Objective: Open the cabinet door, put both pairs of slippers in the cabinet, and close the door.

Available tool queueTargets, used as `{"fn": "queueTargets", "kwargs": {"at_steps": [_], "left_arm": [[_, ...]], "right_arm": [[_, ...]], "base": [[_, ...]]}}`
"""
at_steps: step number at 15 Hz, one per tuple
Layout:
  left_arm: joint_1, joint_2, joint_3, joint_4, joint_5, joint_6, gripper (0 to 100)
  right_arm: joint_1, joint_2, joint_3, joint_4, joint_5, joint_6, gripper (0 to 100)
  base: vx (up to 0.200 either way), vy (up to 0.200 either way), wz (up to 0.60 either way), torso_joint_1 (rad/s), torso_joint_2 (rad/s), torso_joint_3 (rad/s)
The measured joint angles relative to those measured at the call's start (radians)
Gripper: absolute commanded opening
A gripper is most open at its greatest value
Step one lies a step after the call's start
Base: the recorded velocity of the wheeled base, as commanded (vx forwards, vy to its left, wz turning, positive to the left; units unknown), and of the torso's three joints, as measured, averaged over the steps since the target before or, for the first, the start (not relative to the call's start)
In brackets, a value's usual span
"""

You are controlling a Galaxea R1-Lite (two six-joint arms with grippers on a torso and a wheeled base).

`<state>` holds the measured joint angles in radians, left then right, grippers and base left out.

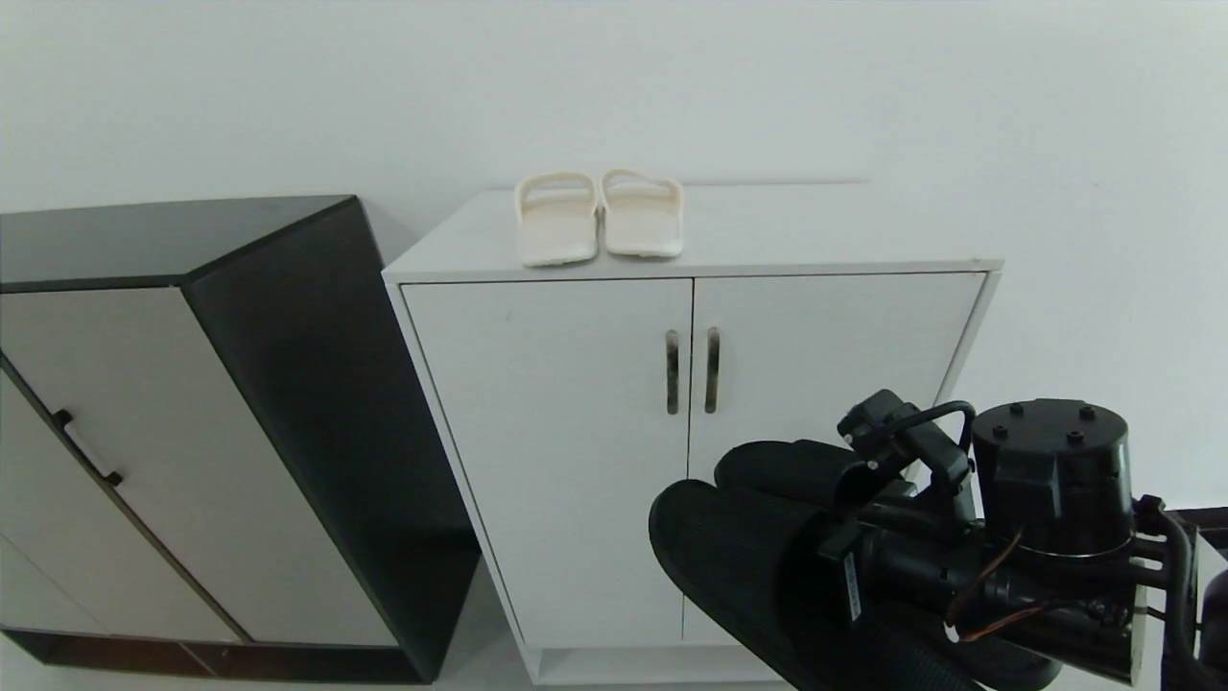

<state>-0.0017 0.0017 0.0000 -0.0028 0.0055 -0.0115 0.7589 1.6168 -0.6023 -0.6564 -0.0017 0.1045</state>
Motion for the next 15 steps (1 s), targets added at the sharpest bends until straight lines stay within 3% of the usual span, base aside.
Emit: {"fn": "queueTargets", "kwargs": {"at_steps": [4,11,13,15], "left_arm": [[0.000,0.000,0.000,0.000,-0.001,0.004,100],[-0.003,0.015,-0.013,-0.001,-0.064,0.105,100],[-0.007,0.086,-0.099,-0.014,-0.082,0.066,100],[-0.011,0.235,-0.224,-0.034,-0.153,0.037,100]], "right_arm": [[-0.001,0.010,0.016,-0.042,-0.003,-0.007,0],[-0.002,0.011,0.056,-0.097,-0.004,-0.048,0],[-0.002,0.011,0.061,-0.098,-0.001,-0.048,0],[-0.002,0.011,0.065,-0.099,-0.001,-0.048,0]], "base": [[0.000,0.000,0.00,-0.115,0.46,0.344],[0.000,0.000,0.00,-0.043,0.39,0.348],[0.000,0.000,0.00,0.000,0.09,0.075],[0.000,0.000,0.00,0.000,0.00,0.000]]}}
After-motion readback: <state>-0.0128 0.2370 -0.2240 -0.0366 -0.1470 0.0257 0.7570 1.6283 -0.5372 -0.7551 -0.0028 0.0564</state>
